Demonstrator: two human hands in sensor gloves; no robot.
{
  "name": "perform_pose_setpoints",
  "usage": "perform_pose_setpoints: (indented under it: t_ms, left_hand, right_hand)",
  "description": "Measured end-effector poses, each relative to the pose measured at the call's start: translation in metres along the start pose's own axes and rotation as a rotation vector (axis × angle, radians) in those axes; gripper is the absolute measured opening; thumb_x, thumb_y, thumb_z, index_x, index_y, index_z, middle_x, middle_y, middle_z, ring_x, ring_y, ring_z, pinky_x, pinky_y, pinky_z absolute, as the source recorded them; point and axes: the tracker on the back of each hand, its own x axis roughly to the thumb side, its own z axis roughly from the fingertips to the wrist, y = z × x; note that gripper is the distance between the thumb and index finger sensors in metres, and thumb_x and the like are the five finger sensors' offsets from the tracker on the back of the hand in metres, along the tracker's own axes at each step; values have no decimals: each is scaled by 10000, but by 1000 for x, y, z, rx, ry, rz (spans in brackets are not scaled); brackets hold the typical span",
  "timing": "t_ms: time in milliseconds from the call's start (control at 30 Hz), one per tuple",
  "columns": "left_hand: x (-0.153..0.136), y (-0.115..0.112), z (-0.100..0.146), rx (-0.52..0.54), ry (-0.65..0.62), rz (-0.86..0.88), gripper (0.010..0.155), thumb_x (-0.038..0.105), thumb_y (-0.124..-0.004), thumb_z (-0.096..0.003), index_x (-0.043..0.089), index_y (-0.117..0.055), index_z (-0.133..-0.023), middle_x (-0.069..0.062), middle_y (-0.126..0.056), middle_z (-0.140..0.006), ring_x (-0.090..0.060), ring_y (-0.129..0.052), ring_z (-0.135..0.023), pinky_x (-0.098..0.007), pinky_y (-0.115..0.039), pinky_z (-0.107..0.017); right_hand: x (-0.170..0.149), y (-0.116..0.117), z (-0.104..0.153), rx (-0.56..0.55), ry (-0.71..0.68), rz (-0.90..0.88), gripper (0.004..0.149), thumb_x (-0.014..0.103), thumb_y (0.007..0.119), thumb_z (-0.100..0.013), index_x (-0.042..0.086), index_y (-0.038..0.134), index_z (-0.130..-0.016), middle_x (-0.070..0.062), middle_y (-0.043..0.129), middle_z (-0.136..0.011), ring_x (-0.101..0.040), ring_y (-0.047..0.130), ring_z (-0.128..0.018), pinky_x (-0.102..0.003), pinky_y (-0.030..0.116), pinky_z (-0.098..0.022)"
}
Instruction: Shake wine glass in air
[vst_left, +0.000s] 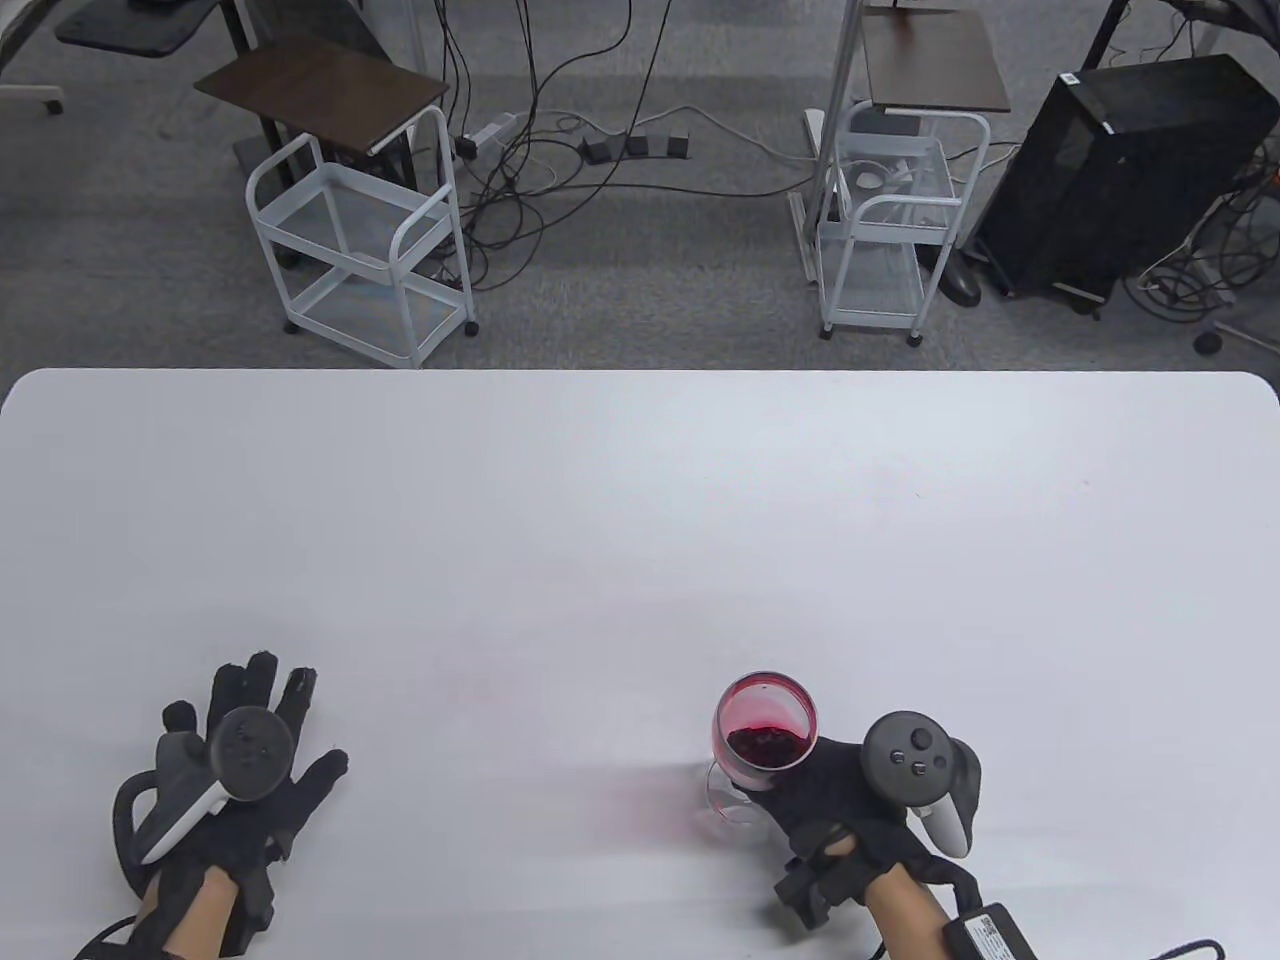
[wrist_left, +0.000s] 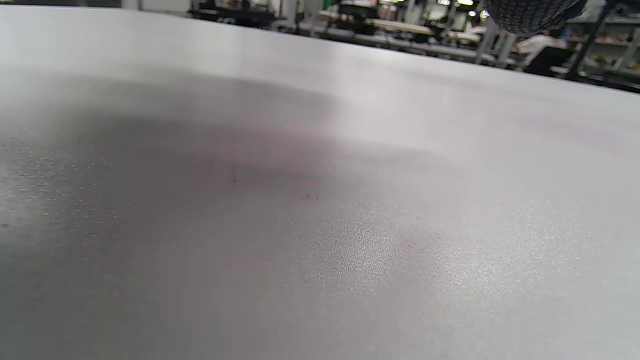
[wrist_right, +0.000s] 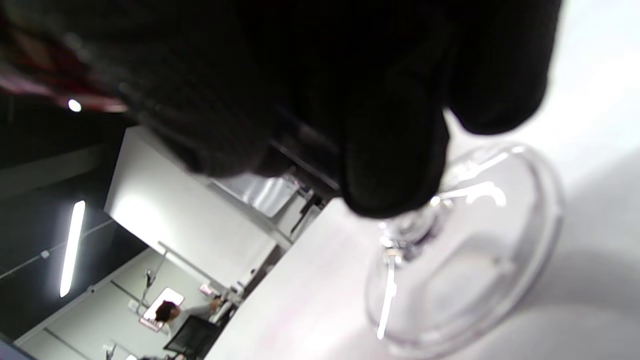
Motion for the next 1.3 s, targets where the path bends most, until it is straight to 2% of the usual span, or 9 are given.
perform_pose_setpoints:
  t_ms: [67,233,333,433,500,667,1000,1300]
  left_hand:
    - [-1,0,0,4,-1,5,851,728,-649,-469,435,-207,-1135,87,4,-1218,-247,-16,-1186,-580,8,-740]
    - [0,-1,-1,-6,4,-2,851,729,-646,-469,437,-204,-1135,88,9,-1218,-247,-14,-1186,-579,10,-740]
    - [-1,-1,-1,-3,4,4,851,728,-648,-469,435,-207,-1135,87,5,-1218,-247,-17,-1186,-579,9,-740]
    - [-1,-1,-1,-6,3,4,853,729,-646,-469,435,-205,-1136,88,7,-1218,-247,-14,-1186,-579,10,-740]
    - [-1,-1,-1,-11,4,2,851,730,-645,-470,436,-203,-1136,89,8,-1218,-246,-14,-1186,-579,10,-740]
    - [-2,-1,-1,-13,3,15,852,729,-647,-470,435,-205,-1136,88,6,-1218,-246,-15,-1186,-579,9,-741]
    - [-2,-1,-2,-24,6,19,851,730,-645,-470,438,-204,-1136,89,9,-1218,-244,-13,-1186,-578,9,-742]
    - [-3,-1,-2,-37,9,28,850,729,-645,-470,436,-205,-1136,89,7,-1218,-245,-15,-1186,-578,8,-742]
  right_hand:
    - [-2,-4,0,-38,24,-12,421,371,963,-349,209,939,-736,-46,1050,-729,-247,1090,-421,-510,829,-481]
    - [-2,1,1,27,5,-32,420,373,965,-348,214,940,-736,-43,1048,-733,-248,1090,-429,-510,828,-484]
    - [-1,-3,0,-46,18,2,419,371,963,-349,210,940,-735,-44,1052,-726,-249,1090,-421,-510,829,-482]
    - [-4,2,0,35,29,-20,419,371,963,-349,209,941,-735,-47,1053,-725,-248,1091,-421,-511,828,-482]
    - [-1,3,-1,39,16,-15,421,373,964,-348,212,939,-737,-45,1049,-731,-248,1091,-430,-510,828,-485]
    - [3,-2,-9,-33,24,-35,424,375,958,-353,214,932,-745,-43,1044,-738,-245,1091,-436,-508,827,-488]
    - [-8,-13,-35,-163,109,-30,425,363,960,-354,210,930,-749,-54,1037,-750,-259,1086,-453,-515,818,-497]
    - [-17,-10,-61,-197,186,-28,427,361,962,-351,208,931,-748,-53,1040,-748,-260,1093,-460,-511,819,-505]
